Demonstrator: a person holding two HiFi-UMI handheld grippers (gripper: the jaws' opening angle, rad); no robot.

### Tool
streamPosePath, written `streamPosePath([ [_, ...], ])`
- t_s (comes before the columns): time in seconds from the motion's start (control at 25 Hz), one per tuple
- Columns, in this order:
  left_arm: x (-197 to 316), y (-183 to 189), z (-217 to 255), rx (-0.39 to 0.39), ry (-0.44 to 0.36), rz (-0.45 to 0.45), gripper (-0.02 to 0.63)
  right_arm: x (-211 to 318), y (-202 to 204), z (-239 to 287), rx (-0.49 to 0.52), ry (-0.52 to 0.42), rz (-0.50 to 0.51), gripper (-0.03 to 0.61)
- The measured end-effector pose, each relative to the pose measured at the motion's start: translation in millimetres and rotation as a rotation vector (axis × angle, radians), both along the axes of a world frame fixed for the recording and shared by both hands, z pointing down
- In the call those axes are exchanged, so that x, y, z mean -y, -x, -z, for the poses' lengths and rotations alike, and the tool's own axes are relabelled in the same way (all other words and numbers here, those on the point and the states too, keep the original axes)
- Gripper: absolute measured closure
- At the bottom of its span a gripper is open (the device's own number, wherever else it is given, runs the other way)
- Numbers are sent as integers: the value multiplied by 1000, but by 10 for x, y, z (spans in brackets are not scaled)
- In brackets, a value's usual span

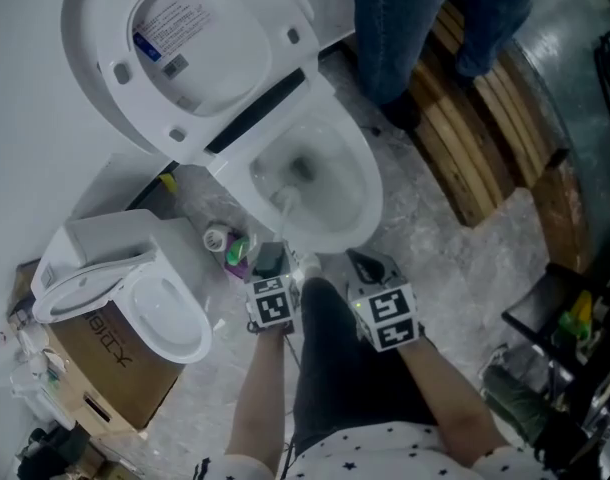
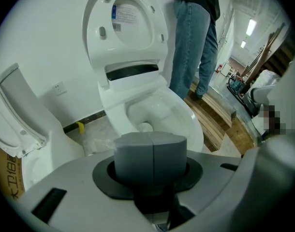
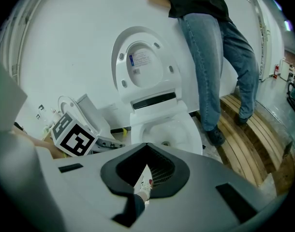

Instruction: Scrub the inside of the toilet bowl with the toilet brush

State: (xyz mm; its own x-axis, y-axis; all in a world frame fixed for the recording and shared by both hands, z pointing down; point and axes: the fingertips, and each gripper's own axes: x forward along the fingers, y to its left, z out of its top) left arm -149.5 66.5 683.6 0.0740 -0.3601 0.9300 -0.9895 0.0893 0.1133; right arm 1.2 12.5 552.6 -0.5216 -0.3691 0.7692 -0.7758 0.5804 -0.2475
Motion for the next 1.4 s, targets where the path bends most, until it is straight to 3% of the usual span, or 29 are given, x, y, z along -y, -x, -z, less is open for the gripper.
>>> streamPosePath([
  [0.8, -204, -730, -58, -43, 62, -173, 462, -10, -265, -9, -10, -2, -49, 572],
  [1.4, 0, -1088, -40, -80, 32, -247, 462, -62, -394, -28, -16, 7, -79, 572],
])
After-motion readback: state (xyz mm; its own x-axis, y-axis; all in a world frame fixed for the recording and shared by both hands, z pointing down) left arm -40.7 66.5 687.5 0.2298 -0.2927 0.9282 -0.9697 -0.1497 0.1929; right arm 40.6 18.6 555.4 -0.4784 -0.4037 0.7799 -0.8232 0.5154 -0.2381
